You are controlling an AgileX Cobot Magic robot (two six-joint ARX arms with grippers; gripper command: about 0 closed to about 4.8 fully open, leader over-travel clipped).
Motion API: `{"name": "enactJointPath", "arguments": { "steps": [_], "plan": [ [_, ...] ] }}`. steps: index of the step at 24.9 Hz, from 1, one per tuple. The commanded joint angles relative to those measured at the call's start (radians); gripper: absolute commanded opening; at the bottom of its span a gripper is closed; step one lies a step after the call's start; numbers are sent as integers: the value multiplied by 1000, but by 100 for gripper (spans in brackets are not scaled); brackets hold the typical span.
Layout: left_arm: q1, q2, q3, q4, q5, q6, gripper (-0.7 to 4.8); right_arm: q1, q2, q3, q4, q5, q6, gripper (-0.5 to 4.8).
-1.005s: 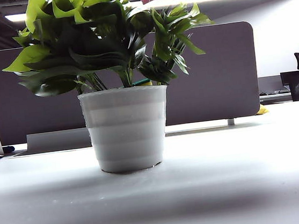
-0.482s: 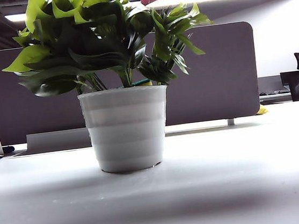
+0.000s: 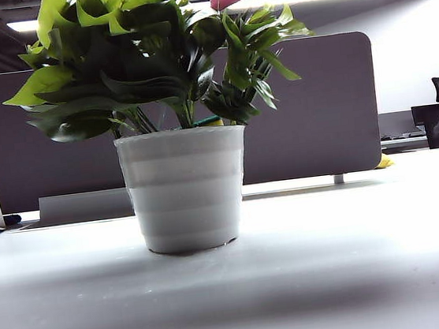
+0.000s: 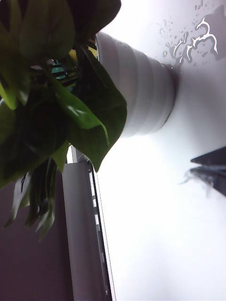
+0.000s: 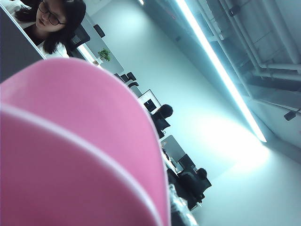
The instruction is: Pick up the watering can from the table, water the potted plant, and put the can back.
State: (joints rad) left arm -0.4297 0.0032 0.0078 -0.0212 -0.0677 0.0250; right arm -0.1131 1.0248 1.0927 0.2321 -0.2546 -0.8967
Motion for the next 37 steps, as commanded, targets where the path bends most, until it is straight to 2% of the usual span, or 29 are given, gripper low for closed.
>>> {"name": "enactJointPath", "arguments": {
  "steps": [1, 12, 21, 27, 33, 37],
  "plan": [
    [1, 1, 1, 7, 1, -3, -5, -1, -19, 21, 97, 10, 37, -6],
    [2, 1, 1, 7, 1, -3, -5, -7, -48, 21, -68, 53, 96, -6],
    [2, 1, 1, 7, 1, -3, -5, -87, -62, 20, -130, 49, 281, -6],
    [2, 1, 1, 7, 1, -3, -5, -135, -66, 18, -199, 2, 345, -6],
    [3, 1, 1, 7, 1, -3, -5, -185, -66, -10, -213, -71, 497, -6],
    [5, 1, 1, 7, 2, -3, -5, -198, -65, -37, -208, -84, 588, -6]
  ]
}}
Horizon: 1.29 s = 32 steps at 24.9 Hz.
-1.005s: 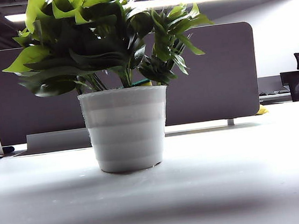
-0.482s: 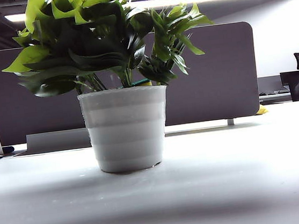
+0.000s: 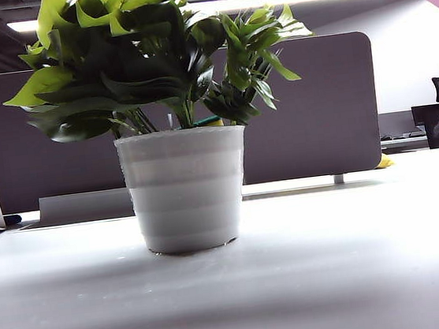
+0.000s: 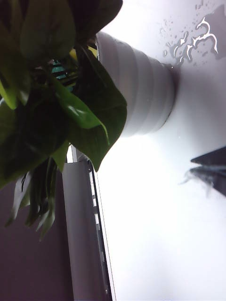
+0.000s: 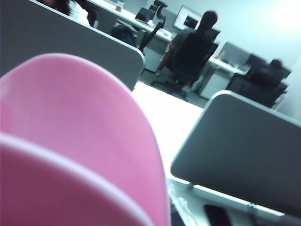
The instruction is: Pick up the watering can from the table, water the potted plant, and put the can back.
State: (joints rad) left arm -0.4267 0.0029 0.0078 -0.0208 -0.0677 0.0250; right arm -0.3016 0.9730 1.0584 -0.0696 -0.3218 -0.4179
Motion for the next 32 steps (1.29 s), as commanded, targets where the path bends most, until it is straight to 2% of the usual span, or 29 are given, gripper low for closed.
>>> {"name": "enactJointPath", "arguments": {
  "steps": [1, 6, 10, 15, 24, 32],
  "plan": [
    [8, 1, 1, 7, 4, -3, -5, -16, -13, -12, 99, -17, 140, -6],
    [92, 1, 1, 7, 3, -3, -5, -80, 0, -75, 124, -41, 248, -6],
    [166, 1, 1, 7, 3, -3, -5, -137, 4, -180, 278, -129, 424, -6],
    [217, 1, 1, 6, 3, -3, -5, -164, 41, -326, 500, -139, 565, -6],
    [224, 1, 1, 7, 1, -3, -5, -162, 220, -520, 945, -143, 679, -6],
    [223, 1, 1, 7, 2, -3, -5, -148, 490, -544, 1291, -141, 687, -6]
  ]
}}
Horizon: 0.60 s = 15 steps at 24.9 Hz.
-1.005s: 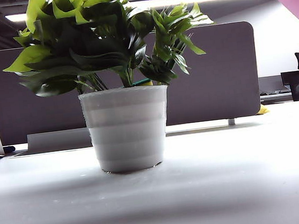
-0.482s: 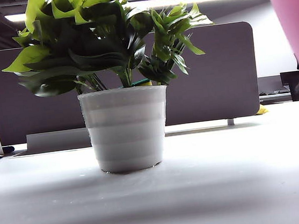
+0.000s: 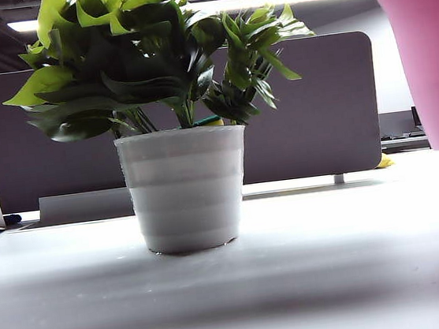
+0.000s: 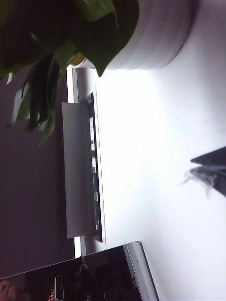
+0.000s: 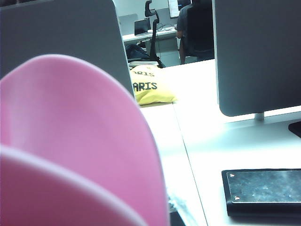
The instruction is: Pick up the watering can from the table, water the potted plant, and put the can back.
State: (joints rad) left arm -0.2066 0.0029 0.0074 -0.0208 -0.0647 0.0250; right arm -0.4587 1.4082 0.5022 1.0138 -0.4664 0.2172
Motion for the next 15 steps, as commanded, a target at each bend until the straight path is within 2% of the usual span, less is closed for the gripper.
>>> {"name": "enactJointPath", "arguments": {
  "steps": [1, 8, 15],
  "plan": [
    [3, 1, 1, 7, -2, -3, -5, 11, 84, 12, 241, 5, 52, -6],
    [3, 1, 1, 7, -2, -3, -5, 46, 258, 13, 391, 55, 36, -6],
    [3, 1, 1, 7, -2, -3, -5, 82, 326, 13, 397, 89, -22, -6]
  ]
}}
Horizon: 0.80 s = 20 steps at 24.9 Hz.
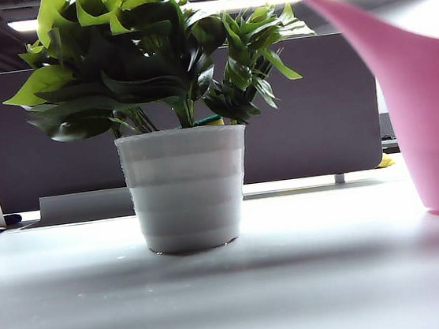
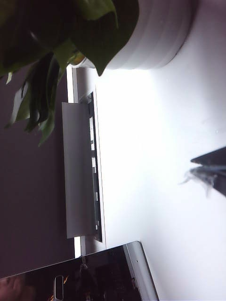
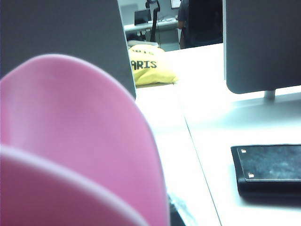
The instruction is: Pick up the watering can from the table, water the potted plant, and put the can back.
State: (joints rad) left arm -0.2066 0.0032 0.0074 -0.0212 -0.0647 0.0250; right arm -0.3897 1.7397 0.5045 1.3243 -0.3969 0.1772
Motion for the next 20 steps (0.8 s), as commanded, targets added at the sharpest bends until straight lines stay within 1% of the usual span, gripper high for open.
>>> {"name": "enactJointPath", "arguments": {
  "steps": [1, 8, 9, 10, 12, 13, 17, 20],
  "plan": [
    [3, 1, 1, 7, -2, -3, -5, 14, -5, 11, 87, 20, 9, -6],
    [3, 1, 1, 7, -1, -3, -5, 14, -2, 11, 87, 25, 2, -4],
    [3, 1, 1, 7, -1, -3, -5, 14, -2, 11, 86, 25, 2, 6],
    [3, 1, 1, 7, -2, -3, -5, 14, -2, 11, 85, 25, 2, 26],
    [3, 1, 1, 7, -2, -3, -5, 14, -1, 10, 77, 24, 4, 96],
    [3, 1, 1, 7, -2, -3, -5, 14, -1, 10, 66, 21, 10, 122],
    [3, 1, 1, 7, -2, -3, -5, 12, -2, 8, 23, -21, 56, 127],
    [3, 1, 1, 7, -2, -3, -5, 11, -2, 0, -10, -51, 58, 128]
  ]
}}
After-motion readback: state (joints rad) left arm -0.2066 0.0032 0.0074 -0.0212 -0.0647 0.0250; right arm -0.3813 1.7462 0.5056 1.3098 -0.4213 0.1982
